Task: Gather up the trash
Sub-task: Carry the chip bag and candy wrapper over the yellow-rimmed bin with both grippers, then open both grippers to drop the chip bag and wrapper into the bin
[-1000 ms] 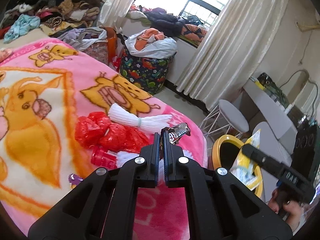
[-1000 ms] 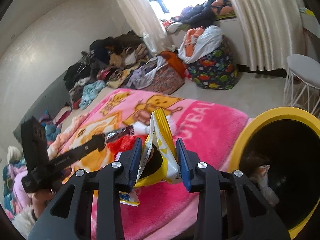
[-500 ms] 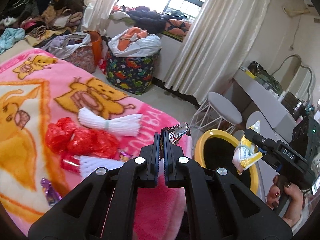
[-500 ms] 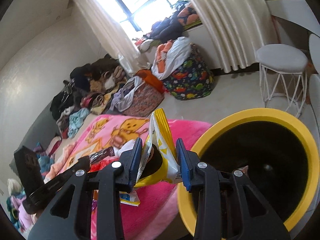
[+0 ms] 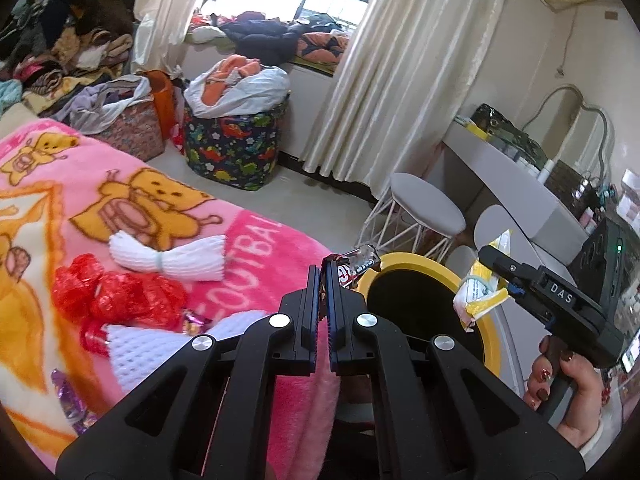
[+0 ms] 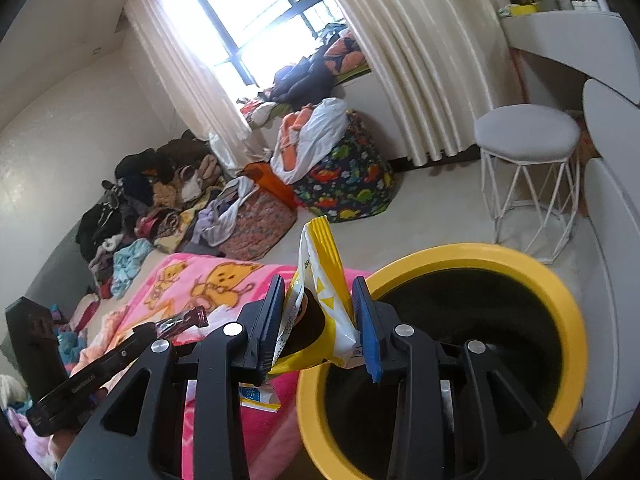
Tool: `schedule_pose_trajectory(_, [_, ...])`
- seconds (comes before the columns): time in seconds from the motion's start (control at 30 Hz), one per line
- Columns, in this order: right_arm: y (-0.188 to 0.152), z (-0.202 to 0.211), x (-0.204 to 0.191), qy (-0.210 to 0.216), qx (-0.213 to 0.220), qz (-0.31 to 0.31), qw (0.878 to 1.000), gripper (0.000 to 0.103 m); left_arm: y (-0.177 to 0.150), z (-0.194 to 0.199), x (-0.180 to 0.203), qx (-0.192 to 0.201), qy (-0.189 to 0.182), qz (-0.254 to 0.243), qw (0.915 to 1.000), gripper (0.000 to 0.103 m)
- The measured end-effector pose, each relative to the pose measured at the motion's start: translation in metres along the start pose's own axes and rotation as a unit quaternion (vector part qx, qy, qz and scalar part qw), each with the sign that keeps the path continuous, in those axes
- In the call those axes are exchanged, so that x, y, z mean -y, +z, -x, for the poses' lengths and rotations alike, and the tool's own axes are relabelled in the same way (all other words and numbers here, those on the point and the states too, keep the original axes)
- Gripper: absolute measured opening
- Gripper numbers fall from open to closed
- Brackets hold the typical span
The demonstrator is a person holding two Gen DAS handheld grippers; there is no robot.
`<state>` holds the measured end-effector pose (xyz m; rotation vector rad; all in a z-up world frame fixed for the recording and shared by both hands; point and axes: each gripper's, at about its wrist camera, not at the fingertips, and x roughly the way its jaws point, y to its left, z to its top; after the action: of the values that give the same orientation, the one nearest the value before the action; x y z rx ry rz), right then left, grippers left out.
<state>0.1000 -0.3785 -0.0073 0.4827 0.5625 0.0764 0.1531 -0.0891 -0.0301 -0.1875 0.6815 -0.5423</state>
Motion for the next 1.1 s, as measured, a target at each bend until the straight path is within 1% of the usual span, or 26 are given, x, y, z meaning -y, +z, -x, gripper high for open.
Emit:
schedule_pose_trajectory(0.1, [0.001,0.003,0.01,-0.007,0.004,-0.008,1.0,0.033,-0.002,-0.005,0.011,-0.002,-0.006,-0.009,0.9999,0.001])
schedule_pose_trajectory(0.23, [0.001,0.007,0.022,-0.033,0.01,-0.01,0.999,0.033,-0.006,-0.013,0.023,-0.011,-0.012,-0.021,0.9996,0.001])
schedule_pose_trajectory(0.43, [0.002,0.014,0.045,-0.06,0.02,-0.028,0.998,0.033,-0.01,-0.025,0.039,-0.022,-0.023,-0.034,0.9989,0.001])
schedule_pose_trajectory(0.6, [0.001,0.02,0.065,-0.073,0.027,-0.051,0.996,0.033,-0.016,-0.037,0.056,-0.032,-0.026,-0.052,0.9978,0.001])
schedule_pose_trajectory(0.7, [-0.001,0.022,0.073,-0.08,0.028,-0.057,0.995,0.033,-0.021,-0.046,0.066,-0.04,-0.025,-0.071,0.9963,0.001])
schedule_pose_trajectory(0.87, [-0.006,0.018,0.088,-0.093,0.015,-0.072,0.993,0.033,-0.032,-0.065,0.081,-0.065,-0.024,-0.101,0.9925,0.001])
schedule_pose_trajectory(1.0, [-0.009,0.011,0.097,-0.105,0.001,-0.072,0.992,0.034,-0.042,-0.082,0.09,-0.093,-0.026,-0.117,0.9885,0.001])
schedule_pose_trajectory(1.1, [-0.009,0.009,0.102,-0.114,-0.001,-0.076,0.991,0.034,-0.05,-0.093,0.097,-0.11,-0.028,-0.13,0.985,0.001])
